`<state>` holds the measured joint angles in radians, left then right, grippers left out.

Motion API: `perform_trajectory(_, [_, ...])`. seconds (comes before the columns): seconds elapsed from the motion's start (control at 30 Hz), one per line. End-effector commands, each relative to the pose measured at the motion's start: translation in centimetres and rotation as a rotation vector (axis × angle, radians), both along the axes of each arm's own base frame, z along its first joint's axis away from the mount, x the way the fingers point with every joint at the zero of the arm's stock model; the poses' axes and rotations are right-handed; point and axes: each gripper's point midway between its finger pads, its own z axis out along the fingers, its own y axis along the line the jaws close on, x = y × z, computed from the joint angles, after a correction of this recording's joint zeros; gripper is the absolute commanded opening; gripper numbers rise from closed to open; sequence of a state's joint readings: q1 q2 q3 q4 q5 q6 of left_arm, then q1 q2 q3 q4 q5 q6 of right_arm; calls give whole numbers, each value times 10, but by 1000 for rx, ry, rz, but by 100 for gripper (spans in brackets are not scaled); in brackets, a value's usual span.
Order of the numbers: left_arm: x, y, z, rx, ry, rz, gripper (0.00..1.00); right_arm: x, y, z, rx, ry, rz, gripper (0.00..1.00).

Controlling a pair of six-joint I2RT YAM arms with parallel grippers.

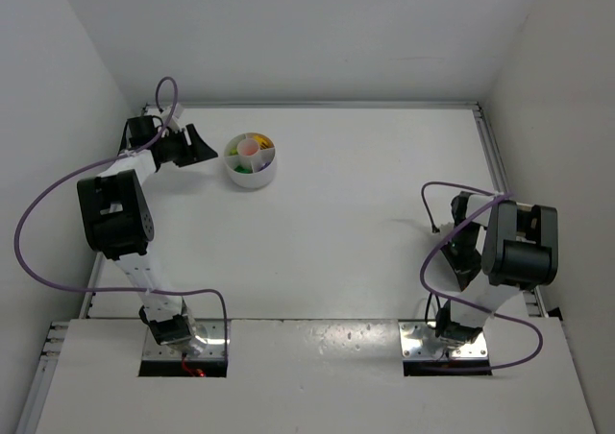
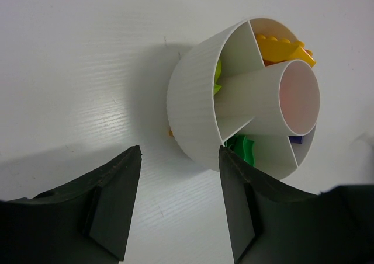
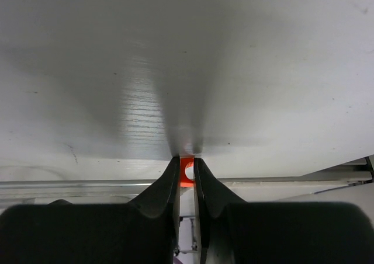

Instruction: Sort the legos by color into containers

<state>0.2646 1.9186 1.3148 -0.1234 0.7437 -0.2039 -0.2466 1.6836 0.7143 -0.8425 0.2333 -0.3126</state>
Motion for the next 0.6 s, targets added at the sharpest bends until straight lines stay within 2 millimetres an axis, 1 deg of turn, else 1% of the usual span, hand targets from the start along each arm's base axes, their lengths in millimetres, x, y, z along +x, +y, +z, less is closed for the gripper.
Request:
perform_trajectory(0.0, [10, 8, 13, 6, -54, 8, 61, 13, -4, -2, -17, -75, 3, 11])
perform_trajectory(0.03, [11, 9, 14, 8, -62, 8, 61, 10, -4, -3, -15, -66, 3, 9])
perform_trajectory(0.1, [11, 9, 14, 8, -63, 8, 61, 9, -2, -1, -6, -68, 1, 6])
perform_trajectory(0.2, [11, 9, 14, 8, -63, 8, 61, 9, -2, -1, -6, -68, 1, 4])
perform_trajectory(0.27, [11, 9, 14, 8, -63, 8, 61, 9, -2, -1, -6, -68, 1, 1])
perform_trajectory(0.3, [13, 9, 15, 11, -71, 8, 61, 8, 0, 0, 5, -68, -2, 1])
perform_trajectory(0.33, [13, 9, 15, 11, -71, 8, 61, 13, -1, 2, 1, -81, -2, 0])
perform_trajectory(0.37, [13, 9, 15, 11, -71, 8, 61, 12, 2, 3, 14, -80, -4, 0])
perform_trajectory(0.47, [13, 9, 15, 11, -71, 8, 61, 31, 5, 11, 45, -125, -3, 0])
perform_trajectory(0.5, [11, 9, 12, 8, -63, 8, 61, 47, 5, 15, 48, -159, 5, 0])
perform_trajectory(0.53, [11, 9, 12, 8, -63, 8, 61, 56, 8, 19, 74, -181, 0, 0])
perform_trajectory(0.57, [12, 9, 13, 11, -71, 8, 61, 62, 11, 19, 90, -176, -14, 0])
